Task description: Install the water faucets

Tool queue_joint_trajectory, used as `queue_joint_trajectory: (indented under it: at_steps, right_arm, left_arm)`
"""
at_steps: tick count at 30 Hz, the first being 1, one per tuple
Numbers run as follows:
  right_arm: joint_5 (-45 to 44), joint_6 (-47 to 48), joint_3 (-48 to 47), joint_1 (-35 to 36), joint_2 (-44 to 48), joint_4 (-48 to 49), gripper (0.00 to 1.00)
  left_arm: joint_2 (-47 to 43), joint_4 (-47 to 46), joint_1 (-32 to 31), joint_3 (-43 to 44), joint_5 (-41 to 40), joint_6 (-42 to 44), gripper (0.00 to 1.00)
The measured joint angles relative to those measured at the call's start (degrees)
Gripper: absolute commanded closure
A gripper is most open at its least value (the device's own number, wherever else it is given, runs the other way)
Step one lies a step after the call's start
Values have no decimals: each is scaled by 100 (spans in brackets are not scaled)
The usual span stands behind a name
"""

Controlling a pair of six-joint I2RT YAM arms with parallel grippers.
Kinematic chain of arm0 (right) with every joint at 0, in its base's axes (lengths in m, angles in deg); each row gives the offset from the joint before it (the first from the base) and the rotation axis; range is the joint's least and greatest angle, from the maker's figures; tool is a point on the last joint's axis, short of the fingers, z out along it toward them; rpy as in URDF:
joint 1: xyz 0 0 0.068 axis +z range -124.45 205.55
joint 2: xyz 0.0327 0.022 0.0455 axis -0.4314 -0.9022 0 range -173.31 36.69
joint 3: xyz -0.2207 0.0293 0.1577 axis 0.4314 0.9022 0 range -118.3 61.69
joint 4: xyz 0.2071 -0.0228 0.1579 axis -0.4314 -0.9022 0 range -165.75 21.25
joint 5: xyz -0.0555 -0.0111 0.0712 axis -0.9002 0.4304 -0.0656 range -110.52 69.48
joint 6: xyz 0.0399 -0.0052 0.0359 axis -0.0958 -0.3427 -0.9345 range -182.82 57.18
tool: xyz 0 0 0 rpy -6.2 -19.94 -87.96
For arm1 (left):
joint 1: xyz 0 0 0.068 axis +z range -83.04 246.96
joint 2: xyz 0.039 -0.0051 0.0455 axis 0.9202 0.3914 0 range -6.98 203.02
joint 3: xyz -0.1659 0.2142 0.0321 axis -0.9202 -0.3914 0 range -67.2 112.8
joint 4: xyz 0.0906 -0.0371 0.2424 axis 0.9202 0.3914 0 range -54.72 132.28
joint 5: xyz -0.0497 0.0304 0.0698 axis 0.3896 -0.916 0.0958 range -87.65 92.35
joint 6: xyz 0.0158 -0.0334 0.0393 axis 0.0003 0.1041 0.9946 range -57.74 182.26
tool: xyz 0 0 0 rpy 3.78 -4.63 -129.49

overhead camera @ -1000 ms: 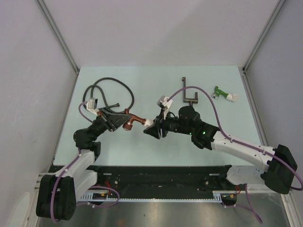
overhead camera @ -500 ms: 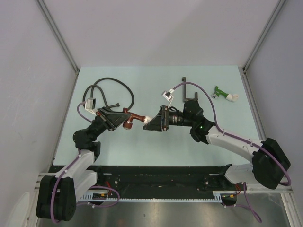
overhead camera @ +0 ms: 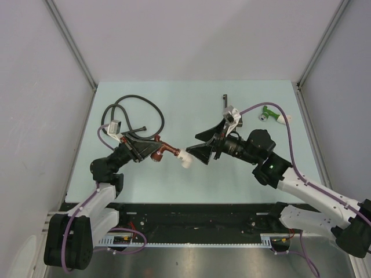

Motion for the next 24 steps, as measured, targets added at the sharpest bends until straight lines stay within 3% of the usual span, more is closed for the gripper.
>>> queue_joint_trajectory:
  at_steps: [4, 8, 16, 24]
  right_arm:
    - [-636, 1134, 0, 428, 168, -343, 6]
    - [-1578, 2664, 0, 1377, 199, -717, 1]
    - [-3742, 5342, 0, 3117, -151, -901, 0]
    - [-5696, 6867, 0, 3674, -1353, -446, 2]
  left_arm:
    - [37, 2, 0, 0, 13, 0, 100]
    - [59, 0, 0, 0, 15, -2, 100]
    - [74, 2, 0, -2, 22, 0, 100]
    - [74, 2, 0, -2, 26, 0, 100]
